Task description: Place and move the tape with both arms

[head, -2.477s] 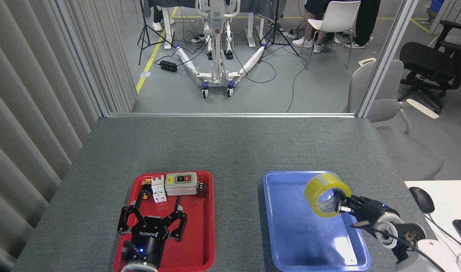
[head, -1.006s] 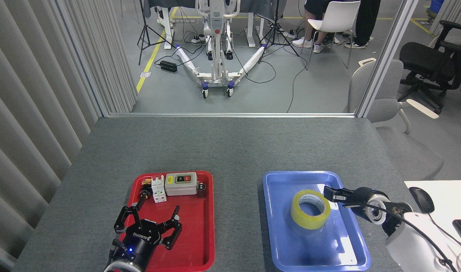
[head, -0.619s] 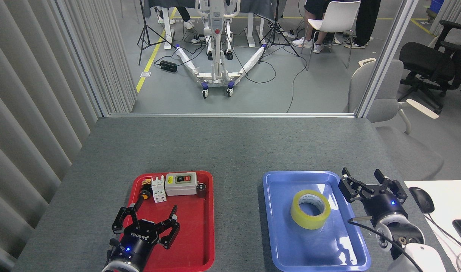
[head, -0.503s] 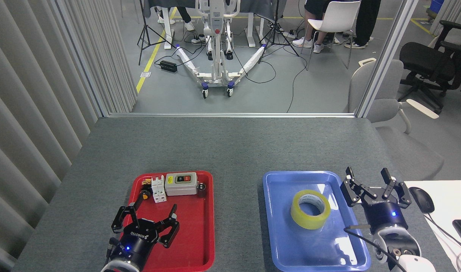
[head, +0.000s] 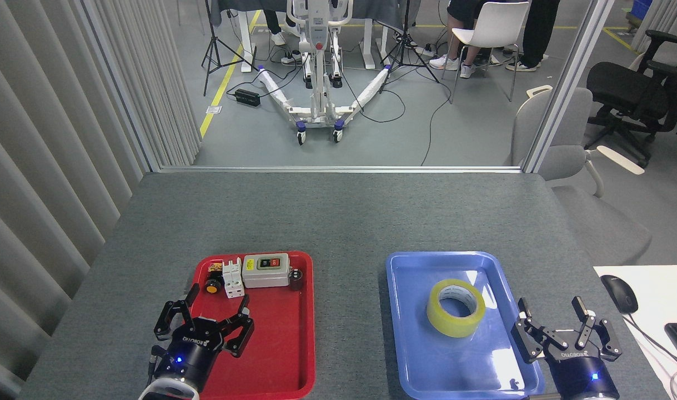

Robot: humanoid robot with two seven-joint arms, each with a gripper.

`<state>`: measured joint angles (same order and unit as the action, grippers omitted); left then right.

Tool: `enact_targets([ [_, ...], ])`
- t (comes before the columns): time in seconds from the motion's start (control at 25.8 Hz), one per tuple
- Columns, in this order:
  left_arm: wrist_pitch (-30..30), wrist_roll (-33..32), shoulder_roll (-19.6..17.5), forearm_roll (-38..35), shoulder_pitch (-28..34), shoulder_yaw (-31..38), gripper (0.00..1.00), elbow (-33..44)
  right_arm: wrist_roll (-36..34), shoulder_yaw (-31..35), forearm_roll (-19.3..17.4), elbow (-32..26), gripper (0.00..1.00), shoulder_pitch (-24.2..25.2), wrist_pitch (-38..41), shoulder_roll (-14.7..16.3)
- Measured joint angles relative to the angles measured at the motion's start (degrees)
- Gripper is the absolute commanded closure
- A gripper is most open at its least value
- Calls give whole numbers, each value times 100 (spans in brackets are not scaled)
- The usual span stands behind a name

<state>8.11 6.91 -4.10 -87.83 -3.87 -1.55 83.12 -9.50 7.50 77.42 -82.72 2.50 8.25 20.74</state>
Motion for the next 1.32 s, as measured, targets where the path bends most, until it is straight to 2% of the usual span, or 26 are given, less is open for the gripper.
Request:
enact_targets([
  [0.19, -28, -6, -13, 330, -260, 280, 0, -494, 26, -196, -6, -221, 1, 281, -36, 58],
  [0.35, -15, 5, -29, 453, -311, 388, 0, -606, 16, -245, -13, -427, 0, 475, -42, 38],
  [0.5, 0, 10, -13, 611, -243, 586, 0, -495, 8, -201, -15, -560, 0, 533, -45, -203],
  [0.7, 31, 16, 17, 1291, 8, 738, 0, -188, -7, -97, -16, -601, 0, 508, -38, -489],
  [0.89, 151, 64, 100, 1540, 155, 770, 0, -30, -10, -55, -16, -605, 0, 498, -22, -532],
  [1.12, 677, 76, 236, 1596, 182, 959, 0, 0, -9, -46, -16, -607, 0, 503, -21, -546],
  [1.32, 798, 76, 412, 1579, 184, 1013, 0, 2, -9, 9, -16, -606, 0, 509, -20, -550],
])
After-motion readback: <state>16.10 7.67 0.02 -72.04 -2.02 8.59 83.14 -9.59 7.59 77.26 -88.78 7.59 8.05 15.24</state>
